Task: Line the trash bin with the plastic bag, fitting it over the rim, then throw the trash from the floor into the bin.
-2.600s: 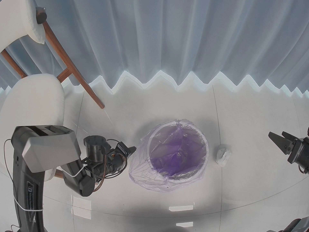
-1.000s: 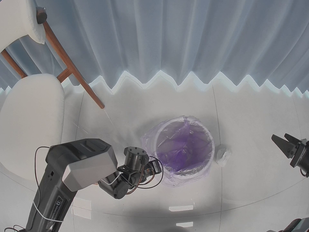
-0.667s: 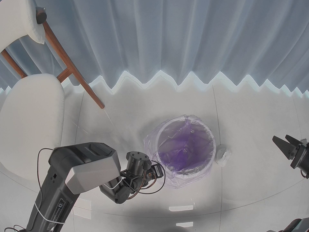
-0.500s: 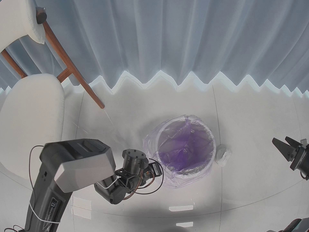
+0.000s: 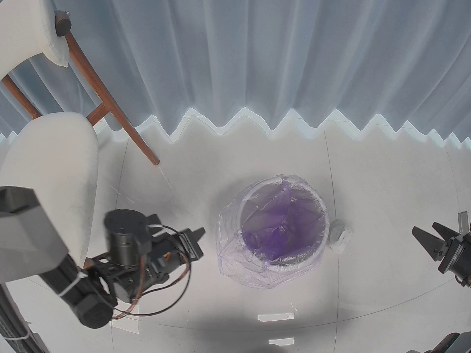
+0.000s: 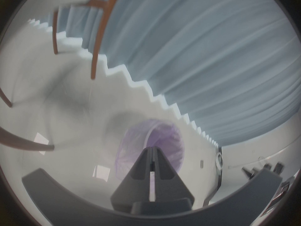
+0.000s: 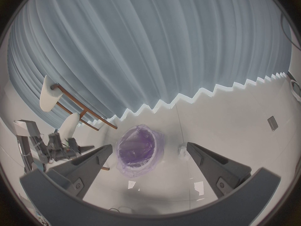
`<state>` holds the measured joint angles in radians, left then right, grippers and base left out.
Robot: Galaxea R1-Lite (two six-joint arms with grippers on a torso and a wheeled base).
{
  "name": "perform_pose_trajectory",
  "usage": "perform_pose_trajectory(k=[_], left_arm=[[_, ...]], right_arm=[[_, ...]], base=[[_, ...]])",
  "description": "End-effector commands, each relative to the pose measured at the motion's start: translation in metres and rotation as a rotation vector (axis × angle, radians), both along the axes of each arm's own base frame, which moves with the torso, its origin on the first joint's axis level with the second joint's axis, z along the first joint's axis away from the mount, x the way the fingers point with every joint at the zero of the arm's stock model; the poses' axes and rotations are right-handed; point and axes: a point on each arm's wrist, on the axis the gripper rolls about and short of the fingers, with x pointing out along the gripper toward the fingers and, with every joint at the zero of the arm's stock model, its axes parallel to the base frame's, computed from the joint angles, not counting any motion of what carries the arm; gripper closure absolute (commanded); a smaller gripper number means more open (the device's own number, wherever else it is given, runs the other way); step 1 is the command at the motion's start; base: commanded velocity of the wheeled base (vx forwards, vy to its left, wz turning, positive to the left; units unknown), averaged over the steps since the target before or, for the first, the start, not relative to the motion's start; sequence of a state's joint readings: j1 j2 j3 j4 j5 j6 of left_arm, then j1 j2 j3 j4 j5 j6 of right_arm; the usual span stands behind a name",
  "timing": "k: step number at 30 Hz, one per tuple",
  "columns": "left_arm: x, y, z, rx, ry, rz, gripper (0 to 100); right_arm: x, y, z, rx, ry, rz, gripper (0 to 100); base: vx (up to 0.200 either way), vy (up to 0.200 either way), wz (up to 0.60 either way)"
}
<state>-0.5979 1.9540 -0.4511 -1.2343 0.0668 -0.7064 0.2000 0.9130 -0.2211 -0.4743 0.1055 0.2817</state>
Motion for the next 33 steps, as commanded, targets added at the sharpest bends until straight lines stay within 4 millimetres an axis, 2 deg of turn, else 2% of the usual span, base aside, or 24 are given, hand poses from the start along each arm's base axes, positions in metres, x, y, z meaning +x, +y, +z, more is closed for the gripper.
perform_pose_trajectory(k=[1,4,6,11,16,22,25,29,33], left_arm=[[-0.065,0.08,0.081,-0.158,-0.272,0.222,100],[-0.073,0.106,0.101,-0.187,-0.372,0.321,100],[-0.077,0.116,0.106,-0.18,-0.407,0.37,100],[-0.093,0.136,0.099,0.011,-0.467,0.45,100],[-0.123,0.144,0.098,0.114,-0.547,0.456,100],[-0.15,0.152,0.103,0.14,-0.618,0.489,100],[-0.167,0.154,0.104,0.217,-0.653,0.46,100],[-0.183,0.157,0.102,0.327,-0.624,0.418,100],[-0.196,0.159,0.101,0.368,-0.574,0.398,100]], right_arm=[[-0.022,-0.004,-0.035,-0.027,0.076,0.012,0],[-0.018,-0.003,-0.035,-0.031,0.092,0.023,0],[-0.01,-0.001,-0.036,-0.037,0.138,0.035,0],[0.014,0.007,-0.044,-0.061,0.286,0.073,0],[0.026,0.017,-0.069,-0.134,0.448,0.158,0],[0.05,0.028,-0.079,-0.176,0.535,0.195,0],[0.065,0.034,-0.08,-0.195,0.543,0.212,0],[0.08,0.05,-0.085,-0.219,0.564,0.268,0],[0.095,0.056,-0.095,-0.233,0.605,0.274,0]], base=[[0.0,0.0,0.0],[0.0,0.0,0.0],[0.0,0.0,0.0],[0.0,0.0,0.0],[0.0,0.0,0.0],[0.0,0.0,0.0],[0.0,0.0,0.0],[0.0,0.0,0.0],[0.0,0.0,0.0]])
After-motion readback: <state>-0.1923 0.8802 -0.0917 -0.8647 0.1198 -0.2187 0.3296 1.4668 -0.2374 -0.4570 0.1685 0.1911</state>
